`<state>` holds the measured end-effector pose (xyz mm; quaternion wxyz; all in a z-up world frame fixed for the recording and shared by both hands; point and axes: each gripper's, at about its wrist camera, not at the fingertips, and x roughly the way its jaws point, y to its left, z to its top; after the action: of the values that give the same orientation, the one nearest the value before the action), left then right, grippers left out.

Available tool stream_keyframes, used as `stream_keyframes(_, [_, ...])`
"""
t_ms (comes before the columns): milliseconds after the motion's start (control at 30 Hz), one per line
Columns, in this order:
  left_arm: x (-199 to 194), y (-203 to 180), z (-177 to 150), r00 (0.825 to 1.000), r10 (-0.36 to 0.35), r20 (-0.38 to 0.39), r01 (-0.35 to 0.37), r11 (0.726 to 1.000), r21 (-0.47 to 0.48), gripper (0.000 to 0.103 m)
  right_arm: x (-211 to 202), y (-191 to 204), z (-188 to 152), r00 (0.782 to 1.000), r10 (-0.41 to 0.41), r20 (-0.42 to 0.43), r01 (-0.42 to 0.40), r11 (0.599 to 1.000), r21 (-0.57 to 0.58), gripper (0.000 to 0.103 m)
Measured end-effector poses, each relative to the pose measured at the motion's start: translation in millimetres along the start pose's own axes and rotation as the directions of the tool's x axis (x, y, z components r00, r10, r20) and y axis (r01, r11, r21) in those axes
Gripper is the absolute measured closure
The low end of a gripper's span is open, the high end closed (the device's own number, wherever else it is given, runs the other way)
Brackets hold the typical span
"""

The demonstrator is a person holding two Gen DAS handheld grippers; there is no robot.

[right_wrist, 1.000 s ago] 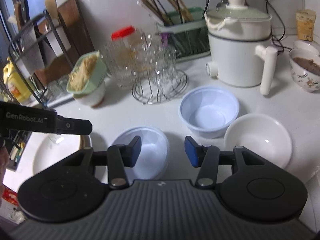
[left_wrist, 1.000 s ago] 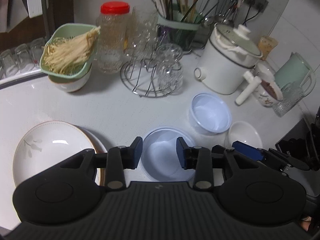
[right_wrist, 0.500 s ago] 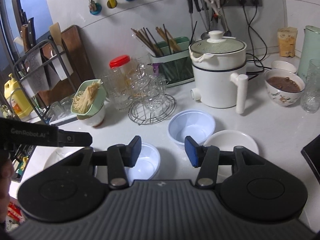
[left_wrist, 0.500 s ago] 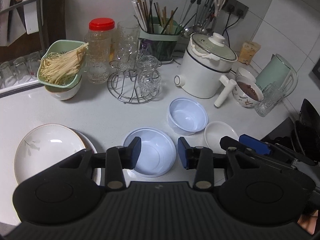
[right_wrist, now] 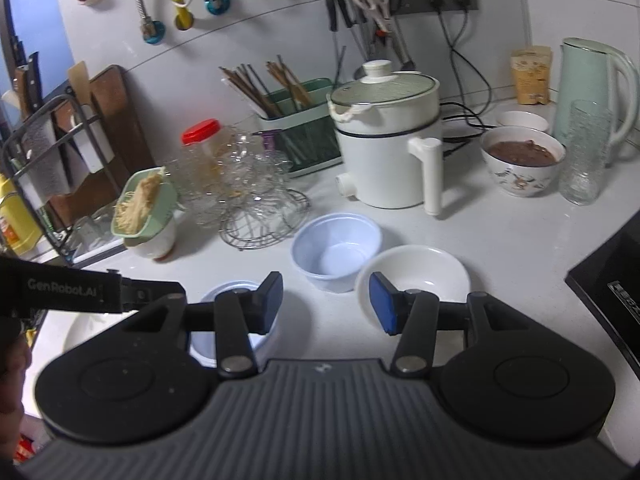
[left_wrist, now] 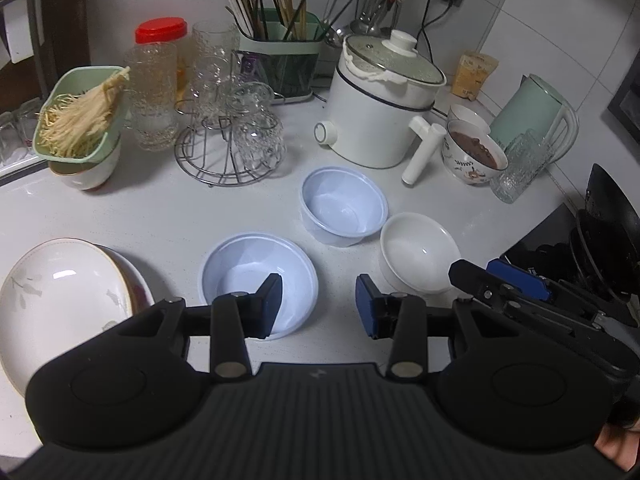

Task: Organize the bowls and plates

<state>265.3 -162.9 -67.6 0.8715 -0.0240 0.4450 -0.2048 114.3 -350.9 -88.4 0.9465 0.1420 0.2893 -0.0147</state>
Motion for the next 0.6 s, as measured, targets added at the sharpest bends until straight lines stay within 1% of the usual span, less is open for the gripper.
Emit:
stream_keyframes(100, [10.6,-2.4,1.9,1.0,-0.014,-0.026,0.014,1.0,-0.001,0.057,1.4,-8.6,-3.9,1.0,-0.03,0.0,0.03,0.999,0.021,0.052])
stream_keyframes(333, [36.7,-9.2,7.6,0.998,-0.034,-0.055,0.035,0.999,0.012,0.057,11.6,-26.7,-13.8,0.996,-0.093,-0.004,0.093,0.994,0.062,0.052])
stream_keyframes(467, [55.4,-18.1,16.4,0.994,-0.073,-0.085,0.075,0.997,0.01,0.057,16.7,-29.6,-15.5,0.994,-0.114,0.0,0.113,0.992,0.06,0.052])
stream_keyframes(600, [72.5,-30.7,26.1,0.993,-0.085,-0.087,0.089,0.995,0.044,0.057,26.8,-38.1,-13.4,0.988,-0.153,0.01,0.152,0.985,0.081,0.052])
